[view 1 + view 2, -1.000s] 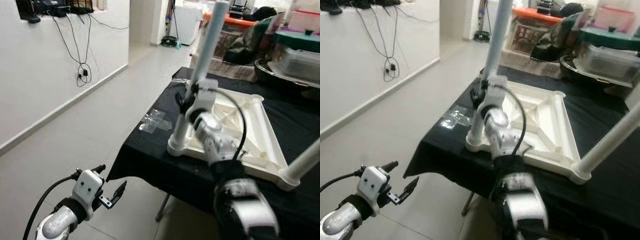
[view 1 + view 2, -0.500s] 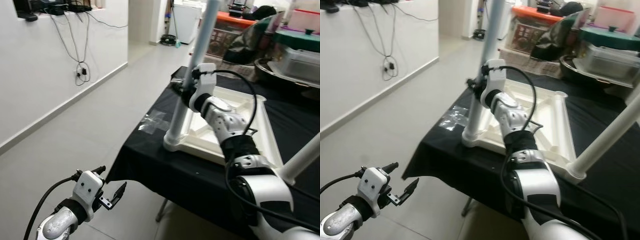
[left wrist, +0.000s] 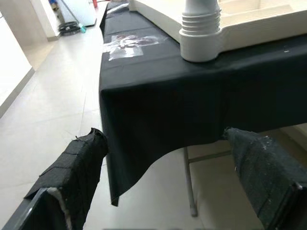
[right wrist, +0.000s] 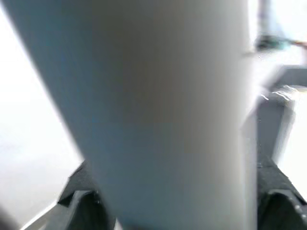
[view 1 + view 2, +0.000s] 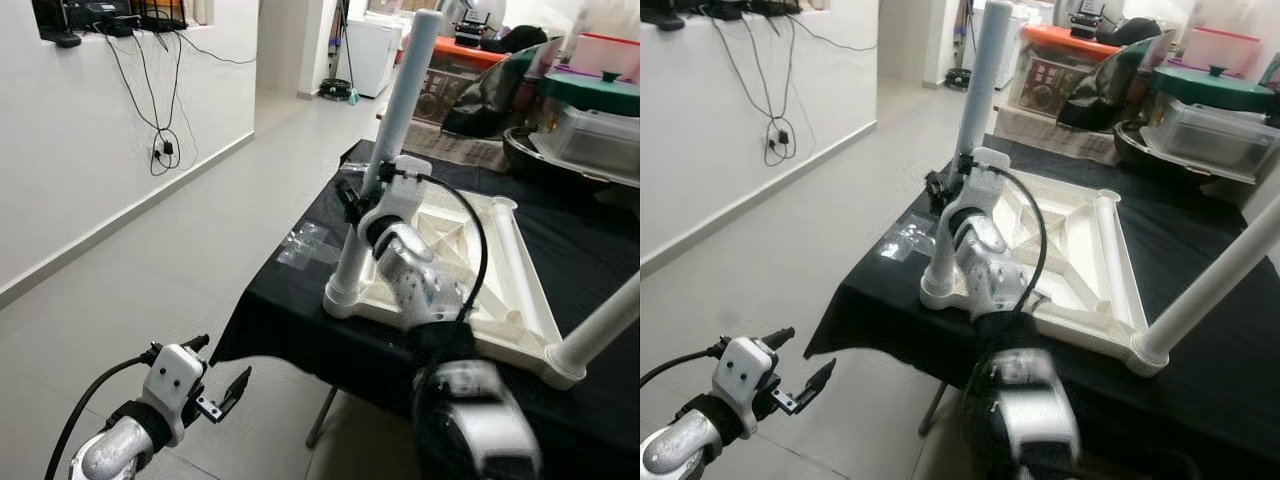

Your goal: Building children table

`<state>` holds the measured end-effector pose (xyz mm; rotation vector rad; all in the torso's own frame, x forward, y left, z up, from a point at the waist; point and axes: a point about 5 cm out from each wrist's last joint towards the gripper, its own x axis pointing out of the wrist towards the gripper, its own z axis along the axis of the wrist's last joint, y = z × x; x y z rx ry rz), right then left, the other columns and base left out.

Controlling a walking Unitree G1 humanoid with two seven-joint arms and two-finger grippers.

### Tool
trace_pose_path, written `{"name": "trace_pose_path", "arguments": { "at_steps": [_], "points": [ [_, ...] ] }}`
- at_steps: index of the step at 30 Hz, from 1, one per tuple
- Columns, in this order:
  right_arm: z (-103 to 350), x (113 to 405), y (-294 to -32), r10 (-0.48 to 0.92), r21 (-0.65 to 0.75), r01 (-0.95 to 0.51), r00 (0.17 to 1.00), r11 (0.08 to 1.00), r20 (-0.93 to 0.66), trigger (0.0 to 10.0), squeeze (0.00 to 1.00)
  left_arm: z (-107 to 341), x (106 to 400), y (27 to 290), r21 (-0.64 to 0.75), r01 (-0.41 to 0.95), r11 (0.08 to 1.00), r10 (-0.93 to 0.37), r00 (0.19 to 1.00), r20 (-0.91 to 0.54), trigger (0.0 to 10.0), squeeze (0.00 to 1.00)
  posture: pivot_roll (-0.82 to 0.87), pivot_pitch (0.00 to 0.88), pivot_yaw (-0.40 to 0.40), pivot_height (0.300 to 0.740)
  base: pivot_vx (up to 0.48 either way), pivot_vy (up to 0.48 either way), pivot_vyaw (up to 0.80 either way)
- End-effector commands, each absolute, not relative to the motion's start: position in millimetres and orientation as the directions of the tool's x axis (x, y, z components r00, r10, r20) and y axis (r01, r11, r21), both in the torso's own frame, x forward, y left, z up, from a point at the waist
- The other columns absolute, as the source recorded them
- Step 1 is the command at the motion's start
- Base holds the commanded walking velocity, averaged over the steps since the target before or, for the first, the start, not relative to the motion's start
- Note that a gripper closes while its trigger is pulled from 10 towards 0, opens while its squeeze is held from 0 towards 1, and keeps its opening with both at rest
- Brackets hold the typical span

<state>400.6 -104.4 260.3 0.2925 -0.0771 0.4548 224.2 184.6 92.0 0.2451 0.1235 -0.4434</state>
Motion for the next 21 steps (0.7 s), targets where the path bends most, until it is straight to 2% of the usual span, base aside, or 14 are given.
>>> {"name": "trace_pose_path", "arguments": {
  "at_steps": [1, 3, 5, 8, 10, 11, 12, 15, 16, 17, 18, 19, 20, 21],
  "points": [
    [267, 399, -99, 0.598, 0.193, -0.627, 0.778, 0.754, 0.191, 10.0, 0.0, 89, 224, 184, 0.216, 0.448, 0.868, -0.414, 0.891, -0.185, 10.0, 0.0, 0.05, 0.0, -0.135, 0.74, 0.0, 0.0, 0.0],
    [267, 399, -99, 0.598, 0.193, -0.627, 0.778, 0.754, 0.191, 10.0, 0.0, 89, 224, 184, 0.216, 0.448, 0.868, -0.414, 0.891, -0.185, 10.0, 0.0, 0.05, 0.0, -0.135, 0.74, 0.0, 0.0, 0.0],
    [254, 399, -102, 0.662, 0.153, -0.673, 0.739, 0.724, 0.121, 0.0, 0.0, 89, 224, 184, 0.215, 0.444, 0.87, -0.41, 0.893, -0.184, 10.0, 0.0, 0.06, 0.0, -0.145, 0.74, 0.0, 0.0, 0.0],
    [244, 401, -104, 0.629, 0.148, -0.632, 0.774, 0.761, 0.07, 0.0, 0.0, 88, 223, 184, 0.216, 0.441, 0.871, -0.407, 0.895, -0.184, 10.0, 0.0, 0.06, 0.0, -0.146, 0.74, 0.0, 0.0, 0.0],
    [225, 407, -113, 0.431, 0.143, -0.421, 0.901, 0.896, -0.047, 0.0, 0.0, 88, 222, 185, 0.217, 0.437, 0.873, -0.403, 0.896, -0.185, 10.0, 0.0, 0.07, 0.0, -0.146, 0.74, 0.0, 0.0, 0.0],
    [225, 407, -113, 0.431, 0.143, -0.421, 0.901, 0.896, -0.047, 0.0, 0.0, 88, 222, 185, 0.217, 0.437, 0.873, -0.403, 0.896, -0.185, 10.0, 0.0, 0.07, 0.0, -0.146, 0.74, 0.0, 0.0, 0.0],
    [216, 410, -126, 0.211, 0.149, -0.196, 0.973, 0.969, -0.095, 0.0, 0.0, 88, 222, 185, 0.217, 0.437, 0.873, -0.402, 0.896, -0.186, 10.0, 0.0, 0.07, 0.0, -0.142, 0.74, 0.0, 0.0, 0.0],
    [216, 410, -126, 0.211, 0.149, -0.196, 0.973, 0.969, -0.095, 0.0, 0.0, 88, 222, 185, 0.217, 0.437, 0.873, -0.402, 0.896, -0.186, 10.0, 0.0, 0.07, 0.0, -0.142, 0.74, 0.0, 0.0, 0.0],
    [191, 401, -142, -0.163, 0.187, 0.199, 0.968, 0.962, -0.191, 0.0, 0.0, 88, 221, 186, 0.218, 0.441, 0.871, -0.405, 0.894, -0.191, 10.0, 0.0, 0.06, 0.0, -0.13, 0.74, 0.0, 0.0, 0.0],
    [191, 401, -142, -0.163, 0.187, 0.199, 0.968, 0.962, -0.191, 0.0, 0.0, 88, 221, 186, 0.218, 0.441, 0.871, -0.405, 0.894, -0.191, 10.0, 0.0, 0.06, 0.0, -0.13, 0.74, 0.0, 0.0, 0.0],
    [182, 393, -136, -0.214, 0.201, 0.258, 0.953, 0.945, -0.214, 4.5, 0.0, 88, 222, 186, 0.219, 0.443, 0.869, -0.407, 0.893, -0.192, 10.0, 0.0, 0.06, 0.0, -0.124, 0.74, 0.0, 0.0, 0.0],
    [182, 393, -136, -0.214, 0.201, 0.258, 0.953, 0.945, -0.214, 4.5, 0.0, 88, 222, 186, 0.219, 0.443, 0.869, -0.407, 0.893, -0.192, 10.0, 0.0, 0.06, 0.0, -0.124, 0.74, 0.0, 0.0, 0.0],
    [183, 386, -118, -0.156, 0.233, 0.202, 0.968, 0.951, -0.198, 10.0, 0.0, 89, 223, 186, 0.22, 0.447, 0.867, -0.41, 0.891, -0.193, 10.0, 0.0, 0.06, 0.0, -0.124, 0.74, 0.0, 0.0, 0.0],
    [183, 386, -118, -0.156, 0.233, 0.202, 0.968, 0.951, -0.198, 10.0, 0.0, 89, 223, 186, 0.22, 0.447, 0.867, -0.41, 0.891, -0.193, 10.0, 0.0, 0.06, 0.0, -0.124, 0.74, 0.0, 0.0, 0.0]
  ]
}}
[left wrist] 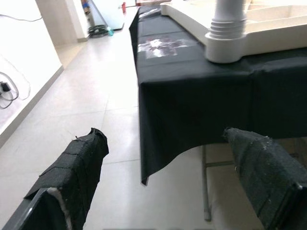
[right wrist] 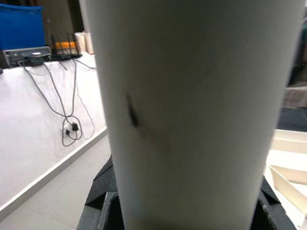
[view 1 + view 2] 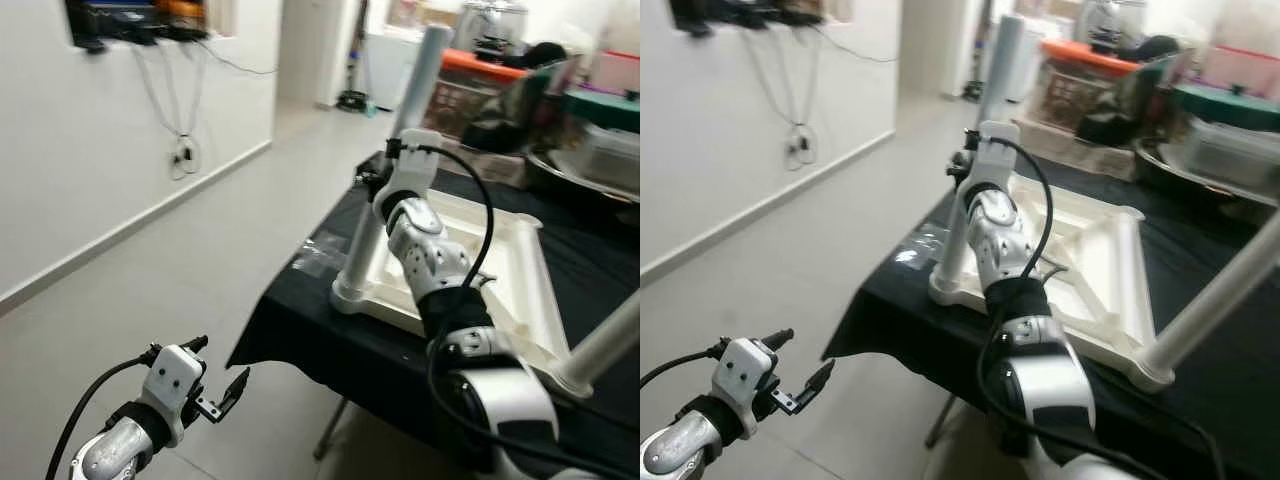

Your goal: Building children table

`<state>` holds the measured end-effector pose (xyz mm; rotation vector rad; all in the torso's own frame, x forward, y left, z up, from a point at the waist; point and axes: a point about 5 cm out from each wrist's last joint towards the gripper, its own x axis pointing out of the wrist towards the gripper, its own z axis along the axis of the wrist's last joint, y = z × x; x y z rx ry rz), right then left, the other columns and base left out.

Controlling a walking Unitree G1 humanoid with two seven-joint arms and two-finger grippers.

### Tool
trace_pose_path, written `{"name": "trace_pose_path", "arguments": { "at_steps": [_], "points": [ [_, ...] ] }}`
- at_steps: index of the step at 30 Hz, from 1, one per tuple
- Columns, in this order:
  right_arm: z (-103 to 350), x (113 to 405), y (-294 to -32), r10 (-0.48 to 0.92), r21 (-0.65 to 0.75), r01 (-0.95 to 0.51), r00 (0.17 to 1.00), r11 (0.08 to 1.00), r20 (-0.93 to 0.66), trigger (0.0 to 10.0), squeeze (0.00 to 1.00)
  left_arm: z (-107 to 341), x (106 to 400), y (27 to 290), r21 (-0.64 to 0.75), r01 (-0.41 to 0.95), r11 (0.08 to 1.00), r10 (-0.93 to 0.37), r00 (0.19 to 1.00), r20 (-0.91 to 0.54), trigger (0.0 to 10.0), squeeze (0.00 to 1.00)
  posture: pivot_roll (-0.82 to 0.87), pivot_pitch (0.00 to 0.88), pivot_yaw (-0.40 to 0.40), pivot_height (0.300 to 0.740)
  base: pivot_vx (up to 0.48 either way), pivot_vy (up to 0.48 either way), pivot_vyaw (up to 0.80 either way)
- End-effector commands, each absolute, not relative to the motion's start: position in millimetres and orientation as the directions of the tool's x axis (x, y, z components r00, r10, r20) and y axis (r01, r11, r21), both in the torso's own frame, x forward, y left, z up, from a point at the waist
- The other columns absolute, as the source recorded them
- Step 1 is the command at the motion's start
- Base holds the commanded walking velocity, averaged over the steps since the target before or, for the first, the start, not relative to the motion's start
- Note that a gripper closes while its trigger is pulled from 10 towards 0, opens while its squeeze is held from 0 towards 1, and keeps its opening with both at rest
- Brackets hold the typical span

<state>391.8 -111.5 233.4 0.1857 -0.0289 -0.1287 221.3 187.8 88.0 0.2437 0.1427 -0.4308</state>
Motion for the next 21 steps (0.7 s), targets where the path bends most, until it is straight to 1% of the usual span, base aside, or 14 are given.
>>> {"name": "trace_pose_path", "arguments": {
  "at_steps": [1, 2, 3, 7, 8, 9, 11, 12, 13, 14, 15, 16, 17, 21],
  "points": [
    [185, 381, -105, -0.095, 0.254, 0.138, 0.98, 0.957, -0.175, 10.0, 0.0, 89, 223, 186, 0.221, 0.448, 0.866, -0.412, 0.891, -0.193, 10.0, 0.0, 0.06, 0.0, -0.124, 0.74, 0.0, 0.0, 0.0],
    [185, 381, -105, -0.095, 0.254, 0.138, 0.98, 0.957, -0.175, 10.0, 0.0, 89, 223, 186, 0.221, 0.448, 0.866, -0.412, 0.891, -0.193, 10.0, 0.0, 0.06, 0.0, -0.124, 0.74, 0.0, 0.0, 0.0],
    [208, 385, -100, 0.02, 0.249, -0.011, 0.999, 0.968, -0.036, 10.0, 1.0, 89, 224, 186, 0.218, 0.456, 0.863, -0.42, 0.887, -0.193, 10.0, 0.0, 0.05, 0.0, -0.126, 0.74, 0.0, 0.0, 0.0],
    [215, 389, -102, 0.051, 0.235, -0.05, 0.999, 0.971, 0.0, 10.0, 1.0, 89, 225, 186, 0.217, 0.457, 0.863, -0.421, 0.886, -0.192, 10.0, 0.0, 0.05, 0.0, -0.126, 0.74, 0.0, 0.0, 0.0],
    [226, 397, -106, 0.127, 0.22, -0.13, 0.991, 0.967, 0.032, 10.0, 0.77, 90, 225, 186, 0.217, 0.454, 0.864, -0.419, 0.888, -0.19, 10.0, 0.0, 0.05, 0.0, -0.126, 0.74, 0.0, 0.0, 0.0],
    [237, 404, -108, 0.242, 0.236, -0.248, 0.969, 0.94, 0.052, 10.0, 0.0, 90, 225, 187, 0.214, 0.45, 0.867, -0.416, 0.89, -0.187, 10.0, 0.0, 0.05, 0.0, -0.131, 0.74, 0.0, 0.0, 0.0],
    [253, 406, -107, 0.518, 0.195, -0.534, 0.845, 0.823, 0.131, 10.0, 0.0, 89, 224, 185, 0.208, 0.447, 0.87, -0.414, 0.891, -0.185, 10.0, 0.0, 0.05, 0.0, -0.133, 0.74, 0.0, 0.0, 0.0],
    [253, 406, -107, 0.518, 0.195, -0.534, 0.845, 0.823, 0.131, 10.0, 0.0, 89, 224, 185, 0.208, 0.447, 0.87, -0.414, 0.891, -0.185, 10.0, 0.0, 0.05, 0.0, -0.133, 0.74, 0.0, 0.0, 0.0],
    [253, 402, -106, 0.596, 0.153, -0.613, 0.79, 0.775, 0.145, 10.0, 0.0, 88, 223, 184, 0.204, 0.449, 0.87, -0.416, 0.89, -0.185, 10.0, 0.0, 0.05, 0.0, -0.134, 0.74, 0.0, 0.0, 0.0],
    [243, 397, -105, 0.667, 0.059, -0.674, 0.737, 0.736, 0.108, 6.2, 0.0, 88, 223, 183, 0.202, 0.45, 0.87, -0.418, 0.89, -0.185, 10.0, 0.0, 0.05, 0.0, -0.136, 0.74, 0.0, 0.0, 0.0],
    [234, 393, -104, 0.697, 0.02, -0.699, 0.714, 0.715, 0.071, 1.3, 0.0, 88, 223, 183, 0.202, 0.451, 0.87, -0.419, 0.889, -0.184, 10.0, 0.0, 0.05, 0.0, -0.136, 0.74, 0.0, 0.0, 0.0],
    [234, 393, -104, 0.697, 0.02, -0.699, 0.714, 0.715, 0.071, 1.3, 0.0, 88, 223, 183, 0.202, 0.451, 0.87, -0.419, 0.889, -0.184, 10.0, 0.0, 0.05, 0.0, -0.136, 0.74, 0.0, 0.0, 0.0],
    [225, 391, -103, 0.696, 0.027, -0.697, 0.717, 0.716, 0.04, 0.0, 0.0, 89, 223, 183, 0.2, 0.45, 0.87, -0.419, 0.89, -0.181, 10.0, 0.0, 0.05, 0.0, -0.136, 0.74, 0.0, 0.0, 0.0],
    [211, 394, -105, 0.627, 0.037, -0.626, 0.778, 0.779, -0.039, 0.0, 0.0, 89, 223, 185, 0.202, 0.448, 0.871, -0.417, 0.891, -0.181, 10.0, 0.0, 0.04, 0.0, -0.132, 0.74, 0.0, 0.0, 0.0]
  ]
}}
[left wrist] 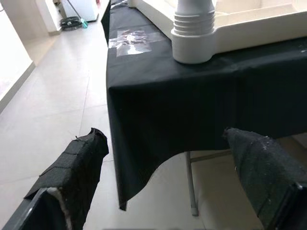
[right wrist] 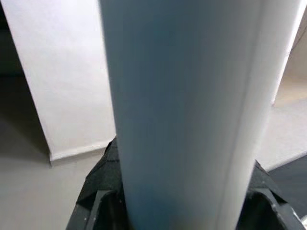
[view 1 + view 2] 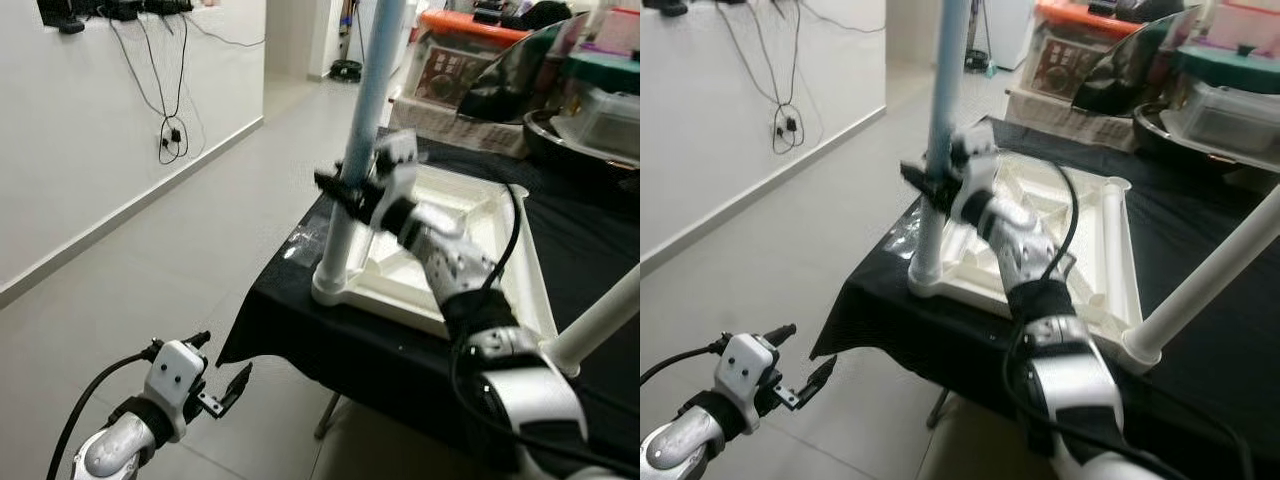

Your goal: Building children table

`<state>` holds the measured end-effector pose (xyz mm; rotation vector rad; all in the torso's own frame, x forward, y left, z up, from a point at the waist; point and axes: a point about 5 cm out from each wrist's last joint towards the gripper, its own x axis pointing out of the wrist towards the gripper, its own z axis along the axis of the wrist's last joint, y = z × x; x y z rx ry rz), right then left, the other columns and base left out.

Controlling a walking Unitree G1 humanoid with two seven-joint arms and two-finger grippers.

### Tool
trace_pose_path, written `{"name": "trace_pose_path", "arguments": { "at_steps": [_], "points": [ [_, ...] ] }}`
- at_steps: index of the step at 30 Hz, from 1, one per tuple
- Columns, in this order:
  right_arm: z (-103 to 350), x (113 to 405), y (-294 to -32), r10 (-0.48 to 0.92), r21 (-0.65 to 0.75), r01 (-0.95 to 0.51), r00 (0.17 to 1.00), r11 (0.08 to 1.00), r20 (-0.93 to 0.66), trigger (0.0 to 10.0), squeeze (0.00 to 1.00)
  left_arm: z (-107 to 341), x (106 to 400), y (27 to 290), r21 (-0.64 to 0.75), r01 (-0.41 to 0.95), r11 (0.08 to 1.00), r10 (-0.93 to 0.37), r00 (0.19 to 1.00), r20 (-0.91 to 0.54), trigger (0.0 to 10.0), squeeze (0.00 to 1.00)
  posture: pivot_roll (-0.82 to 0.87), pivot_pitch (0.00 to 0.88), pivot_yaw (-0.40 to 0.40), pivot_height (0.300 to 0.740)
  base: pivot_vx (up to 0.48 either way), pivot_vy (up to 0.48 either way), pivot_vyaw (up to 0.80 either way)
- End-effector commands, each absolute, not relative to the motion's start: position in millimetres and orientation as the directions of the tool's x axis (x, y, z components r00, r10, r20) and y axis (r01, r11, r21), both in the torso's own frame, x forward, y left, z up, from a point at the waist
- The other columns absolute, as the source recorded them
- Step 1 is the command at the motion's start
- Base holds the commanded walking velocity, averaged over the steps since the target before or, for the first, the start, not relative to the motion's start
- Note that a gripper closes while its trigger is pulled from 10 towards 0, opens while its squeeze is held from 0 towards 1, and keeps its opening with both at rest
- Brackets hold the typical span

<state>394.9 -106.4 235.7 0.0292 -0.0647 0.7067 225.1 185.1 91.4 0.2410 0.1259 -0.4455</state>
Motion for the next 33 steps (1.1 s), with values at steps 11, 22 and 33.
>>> {"name": "trace_pose_path", "arguments": {
  "at_steps": [11, 22, 33],
  "points": [
    [181, 382, -117, -0.162, 0.142, 0.175, 0.982, 0.974, -0.093, 10.0, 0.0, 90, 224, 186, 0.203, 0.466, 0.861, -0.432, 0.881, -0.191, 10.0, 0.0, 0.01, 0.0, -0.087, 0.74, 0.0, 0.0, 0.0],
    [246, 396, -93, 0.659, 0.019, -0.67, 0.734, 0.742, 0.163, 10.0, 0.0, 90, 228, 187, 0.208, 0.473, 0.856, -0.439, 0.878, -0.19, 10.0, 0.0, 0.0, 0.0, -0.085, 0.74, 0.0, 0.0, 0.0],
    [206, 408, -116, 0.242, 0.046, -0.24, 0.969, 0.97, -0.046, 0.0, 0.0, 90, 225, 190, 0.21, 0.463, 0.861, -0.427, 0.883, -0.194, 10.0, 0.0, 0.04, 0.0, -0.086, 0.74, 0.0, 0.0, 0.0]
  ]
}}
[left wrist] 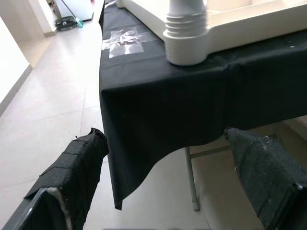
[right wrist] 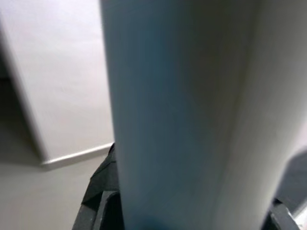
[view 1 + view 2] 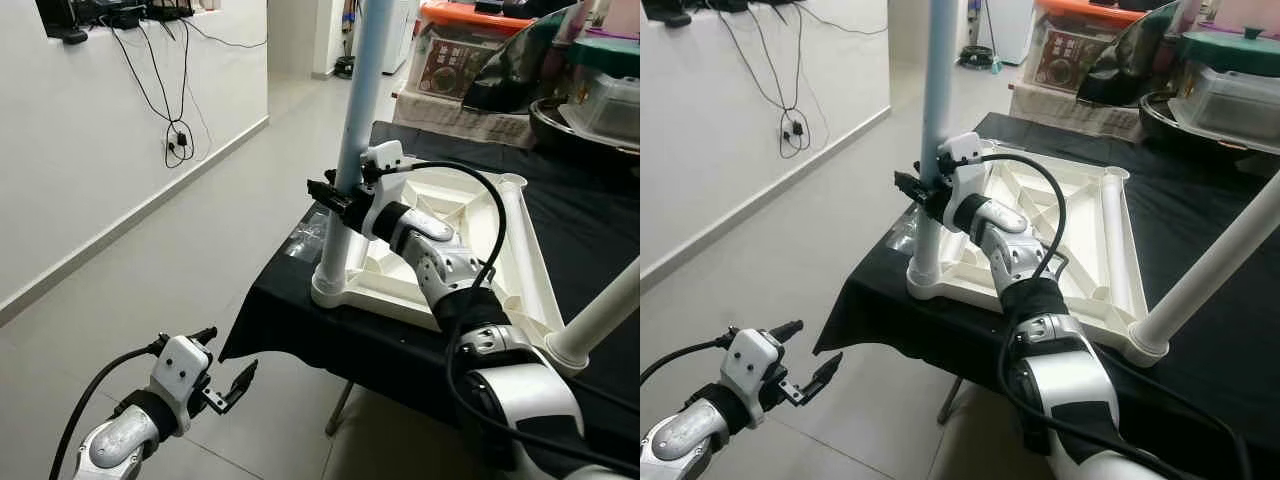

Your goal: Building children table

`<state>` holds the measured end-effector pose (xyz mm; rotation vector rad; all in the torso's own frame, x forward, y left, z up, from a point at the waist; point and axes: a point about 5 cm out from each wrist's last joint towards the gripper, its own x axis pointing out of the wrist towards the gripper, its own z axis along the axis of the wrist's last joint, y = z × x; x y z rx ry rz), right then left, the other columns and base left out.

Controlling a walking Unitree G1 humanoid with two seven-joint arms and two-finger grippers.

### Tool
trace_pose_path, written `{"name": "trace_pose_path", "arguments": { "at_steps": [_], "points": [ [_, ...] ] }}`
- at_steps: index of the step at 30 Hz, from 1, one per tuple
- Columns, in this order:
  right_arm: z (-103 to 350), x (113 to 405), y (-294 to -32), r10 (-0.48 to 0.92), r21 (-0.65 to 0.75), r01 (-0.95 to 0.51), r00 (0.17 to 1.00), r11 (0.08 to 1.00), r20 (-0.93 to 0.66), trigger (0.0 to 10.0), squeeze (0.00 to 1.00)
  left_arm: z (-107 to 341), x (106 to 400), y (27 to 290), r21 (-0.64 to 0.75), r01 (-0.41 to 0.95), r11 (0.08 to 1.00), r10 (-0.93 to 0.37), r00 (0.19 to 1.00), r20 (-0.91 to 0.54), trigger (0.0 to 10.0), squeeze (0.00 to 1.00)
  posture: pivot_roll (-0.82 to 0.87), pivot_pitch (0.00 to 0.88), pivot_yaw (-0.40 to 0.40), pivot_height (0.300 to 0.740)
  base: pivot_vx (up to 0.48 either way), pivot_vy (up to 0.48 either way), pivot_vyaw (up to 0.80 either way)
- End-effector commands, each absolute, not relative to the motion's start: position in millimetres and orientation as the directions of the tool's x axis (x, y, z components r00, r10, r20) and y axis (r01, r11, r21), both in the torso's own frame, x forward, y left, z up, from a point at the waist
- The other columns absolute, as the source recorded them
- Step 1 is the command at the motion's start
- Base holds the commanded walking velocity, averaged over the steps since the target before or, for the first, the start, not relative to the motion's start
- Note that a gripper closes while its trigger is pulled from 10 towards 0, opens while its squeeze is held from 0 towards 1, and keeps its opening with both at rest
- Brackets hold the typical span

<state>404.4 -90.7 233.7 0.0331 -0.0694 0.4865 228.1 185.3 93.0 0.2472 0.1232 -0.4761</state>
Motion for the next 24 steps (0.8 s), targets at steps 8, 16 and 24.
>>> {"name": "trace_pose_path", "arguments": {
  "at_steps": [8, 16, 24],
  "points": [
    [162, 381, -110, -0.186, 0.077, 0.198, 0.972, 0.977, -0.146, 9.1, 0.0, 97, 227, 195, 0.227, 0.459, 0.859, -0.423, 0.886, -0.19, 10.0, 0.0, 0.06, 0.0, -0.081, 0.74, 0.0, 0.0, 0.0],
    [189, 384, -87, 0.112, 0.112, -0.112, 0.994, 0.987, 0.007, 10.0, 1.0, 94, 227, 191, 0.224, 0.461, 0.859, -0.426, 0.885, -0.189, 10.0, 0.0, 0.06, 0.0, -0.098, 0.74, 0.0, 0.0, 0.0],
    [244, 398, -101, 0.589, 0.143, -0.617, 0.784, 0.774, 0.195, 10.0, 0.0, 91, 227, 188, 0.217, 0.454, 0.864, -0.421, 0.888, -0.184, 10.0, 0.0, 0.06, 0.0, -0.118, 0.74, 0.0, 0.0, 0.0]
  ]
}}
